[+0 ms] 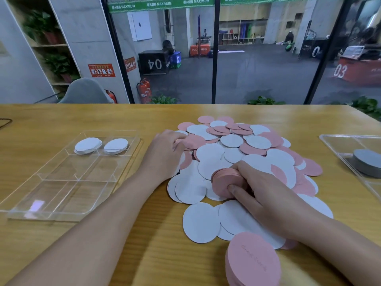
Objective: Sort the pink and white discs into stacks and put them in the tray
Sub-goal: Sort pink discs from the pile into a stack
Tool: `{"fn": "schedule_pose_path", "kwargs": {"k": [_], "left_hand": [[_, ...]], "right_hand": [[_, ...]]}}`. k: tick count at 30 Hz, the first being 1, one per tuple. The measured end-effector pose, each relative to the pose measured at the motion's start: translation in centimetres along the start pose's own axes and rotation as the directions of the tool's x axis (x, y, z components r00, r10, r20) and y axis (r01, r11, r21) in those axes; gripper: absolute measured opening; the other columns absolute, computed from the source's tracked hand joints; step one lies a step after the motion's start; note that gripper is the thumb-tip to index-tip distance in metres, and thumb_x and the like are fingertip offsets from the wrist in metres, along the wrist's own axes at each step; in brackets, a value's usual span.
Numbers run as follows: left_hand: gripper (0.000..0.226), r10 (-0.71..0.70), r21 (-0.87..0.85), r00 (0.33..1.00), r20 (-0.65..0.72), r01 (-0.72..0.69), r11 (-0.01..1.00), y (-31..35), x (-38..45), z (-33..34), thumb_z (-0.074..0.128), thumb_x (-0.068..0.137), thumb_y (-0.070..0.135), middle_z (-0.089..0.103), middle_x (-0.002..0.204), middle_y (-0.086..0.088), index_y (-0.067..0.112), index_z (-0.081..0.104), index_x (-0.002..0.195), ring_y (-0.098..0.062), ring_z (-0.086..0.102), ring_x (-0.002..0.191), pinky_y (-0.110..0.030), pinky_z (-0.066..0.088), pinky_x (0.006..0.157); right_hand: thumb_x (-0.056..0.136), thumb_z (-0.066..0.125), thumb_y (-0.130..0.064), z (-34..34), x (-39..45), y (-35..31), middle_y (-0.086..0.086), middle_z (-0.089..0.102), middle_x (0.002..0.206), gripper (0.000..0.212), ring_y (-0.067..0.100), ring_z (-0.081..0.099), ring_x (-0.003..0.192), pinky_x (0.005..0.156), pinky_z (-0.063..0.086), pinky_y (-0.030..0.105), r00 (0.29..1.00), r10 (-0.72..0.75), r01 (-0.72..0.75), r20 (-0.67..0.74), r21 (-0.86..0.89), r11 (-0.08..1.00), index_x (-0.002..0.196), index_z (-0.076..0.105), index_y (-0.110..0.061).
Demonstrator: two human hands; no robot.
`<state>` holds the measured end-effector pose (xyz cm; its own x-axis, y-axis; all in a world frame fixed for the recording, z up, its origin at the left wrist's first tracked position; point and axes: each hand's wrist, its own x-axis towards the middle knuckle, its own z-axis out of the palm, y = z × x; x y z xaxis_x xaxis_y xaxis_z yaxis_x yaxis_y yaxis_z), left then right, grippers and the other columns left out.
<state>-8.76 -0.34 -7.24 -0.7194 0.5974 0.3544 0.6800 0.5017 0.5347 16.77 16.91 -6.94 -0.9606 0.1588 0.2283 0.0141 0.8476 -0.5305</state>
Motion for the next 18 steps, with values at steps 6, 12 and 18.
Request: {"fn": "schedule_pose_path", "kwargs": {"k": [6,12,18], "left_hand": [[0.021,-0.121,0.252,0.988,0.097,0.094,0.963,0.7,1.1,1.4,0.052,0.108,0.056,0.050,0.110,0.009,0.038,0.059,0.099,-0.025,0.041,0.112,-0.043,0.041,0.101],[0.024,-0.059,0.266,0.997,0.042,0.046,0.963,2.0,0.6,0.9,0.056,0.110,0.043,0.059,0.136,0.011,0.042,0.068,0.130,-0.024,0.042,0.125,-0.036,0.026,0.097],[0.029,0.013,0.215,1.000,0.001,-0.013,0.976,2.4,0.0,0.4,0.048,0.103,0.015,0.067,0.105,0.013,0.030,0.073,0.103,-0.021,0.053,0.111,-0.037,0.026,0.093]], "right_hand": [[0.107,0.052,-0.041,-0.1,0.0,-0.1,-0.011,0.059,0.084,0.016,0.015,0.057,0.083,0.072,0.051,0.045,1.000,-0.007,0.007,0.003,-0.009,1.000,0.098,0.045,-0.029],[0.106,0.051,-0.042,-0.1,0.0,-0.3,-0.009,0.059,0.085,0.018,0.016,0.056,0.082,0.071,0.051,0.046,1.000,0.002,-0.002,0.002,-0.015,1.000,0.100,0.047,-0.026],[0.107,0.053,-0.039,-0.2,0.0,-0.2,-0.012,0.060,0.088,0.015,0.015,0.057,0.086,0.074,0.052,0.046,1.000,0.002,-0.002,0.004,-0.008,1.000,0.099,0.046,-0.029]]}}
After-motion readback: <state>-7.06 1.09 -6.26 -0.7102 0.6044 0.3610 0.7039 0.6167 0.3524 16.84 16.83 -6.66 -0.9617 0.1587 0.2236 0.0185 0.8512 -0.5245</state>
